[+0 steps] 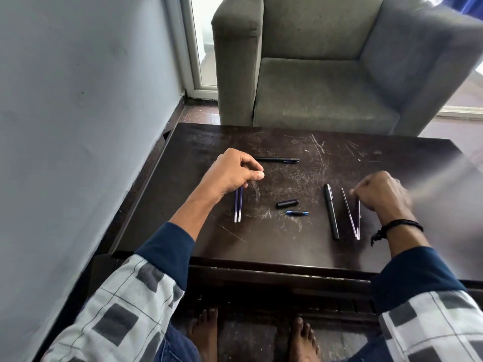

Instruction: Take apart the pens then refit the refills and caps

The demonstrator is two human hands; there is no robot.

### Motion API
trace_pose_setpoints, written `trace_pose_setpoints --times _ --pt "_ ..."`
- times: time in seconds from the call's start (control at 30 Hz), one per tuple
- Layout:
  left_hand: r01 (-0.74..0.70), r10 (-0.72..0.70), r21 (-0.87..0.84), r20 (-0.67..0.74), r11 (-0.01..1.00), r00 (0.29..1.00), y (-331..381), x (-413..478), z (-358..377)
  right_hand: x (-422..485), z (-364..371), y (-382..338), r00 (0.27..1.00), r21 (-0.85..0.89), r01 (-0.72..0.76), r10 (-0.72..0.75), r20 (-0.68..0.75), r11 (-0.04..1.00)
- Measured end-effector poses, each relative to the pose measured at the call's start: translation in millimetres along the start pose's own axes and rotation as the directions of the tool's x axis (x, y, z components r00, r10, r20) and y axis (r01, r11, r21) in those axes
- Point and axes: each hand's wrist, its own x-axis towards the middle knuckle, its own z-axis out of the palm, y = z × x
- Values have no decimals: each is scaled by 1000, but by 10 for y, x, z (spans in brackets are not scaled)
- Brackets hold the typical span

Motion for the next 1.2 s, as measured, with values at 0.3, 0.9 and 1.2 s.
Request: trace_pose_setpoints --times 0.3,0.9,1.2 --pt "20 -22 -38 -56 999 998 -40 30 -174 41 23 32 997 -1 -52 52 58 999" --pt "30 -34 -63 -50 998 998 -26 28 -166 207 166 154 996 147 42 -54 73 988" --pt "42 -44 -50 -25 998 999 -39 26 -248 86 120 62 991 229 131 -122 -55 964"
